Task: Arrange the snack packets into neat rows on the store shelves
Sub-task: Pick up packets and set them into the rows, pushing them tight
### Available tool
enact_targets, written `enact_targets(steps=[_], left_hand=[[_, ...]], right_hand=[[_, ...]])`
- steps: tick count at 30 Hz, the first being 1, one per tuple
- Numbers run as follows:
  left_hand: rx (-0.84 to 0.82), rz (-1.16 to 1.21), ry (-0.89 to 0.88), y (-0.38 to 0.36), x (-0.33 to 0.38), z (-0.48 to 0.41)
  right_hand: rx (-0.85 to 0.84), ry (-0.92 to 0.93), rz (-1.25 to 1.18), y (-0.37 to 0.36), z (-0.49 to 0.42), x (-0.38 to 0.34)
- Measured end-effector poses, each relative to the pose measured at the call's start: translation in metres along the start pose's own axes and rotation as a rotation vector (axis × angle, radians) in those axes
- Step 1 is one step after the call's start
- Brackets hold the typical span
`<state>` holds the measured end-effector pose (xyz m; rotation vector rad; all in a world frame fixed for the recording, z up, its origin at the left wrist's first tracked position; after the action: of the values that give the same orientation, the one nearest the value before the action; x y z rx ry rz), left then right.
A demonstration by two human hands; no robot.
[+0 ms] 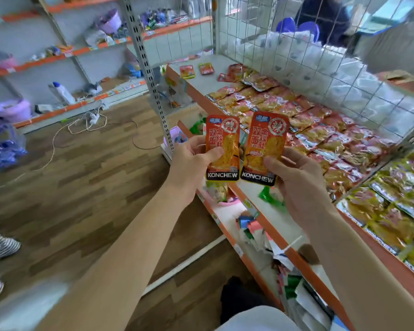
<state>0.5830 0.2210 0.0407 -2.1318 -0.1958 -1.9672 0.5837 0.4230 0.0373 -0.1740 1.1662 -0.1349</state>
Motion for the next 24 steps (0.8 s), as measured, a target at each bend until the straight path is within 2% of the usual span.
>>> enact_targets(steps=[10,24], left_hand=[[0.012,0.006,0.044,-0.029,0.004,-0.087],[-0.005,-0.057,0.029,-0.033,-0.032,-0.141]], right_hand=[[0.068,-0.016,0.024,0.005,-0.083,-0.047],[0.155,-0.003,0.089,0.004,-0.134,-0.038]])
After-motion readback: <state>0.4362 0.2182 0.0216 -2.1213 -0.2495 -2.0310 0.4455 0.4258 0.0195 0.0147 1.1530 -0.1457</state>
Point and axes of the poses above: each hand's wrist, its own z-axis away from the middle knuckle, its own y-axis out of the back of the hand, x = y × z, the point moved 3 cm from there along -z, towards the middle knuckle, and after that the axes turned 14 degrees about -y, right-handed, at the moved point
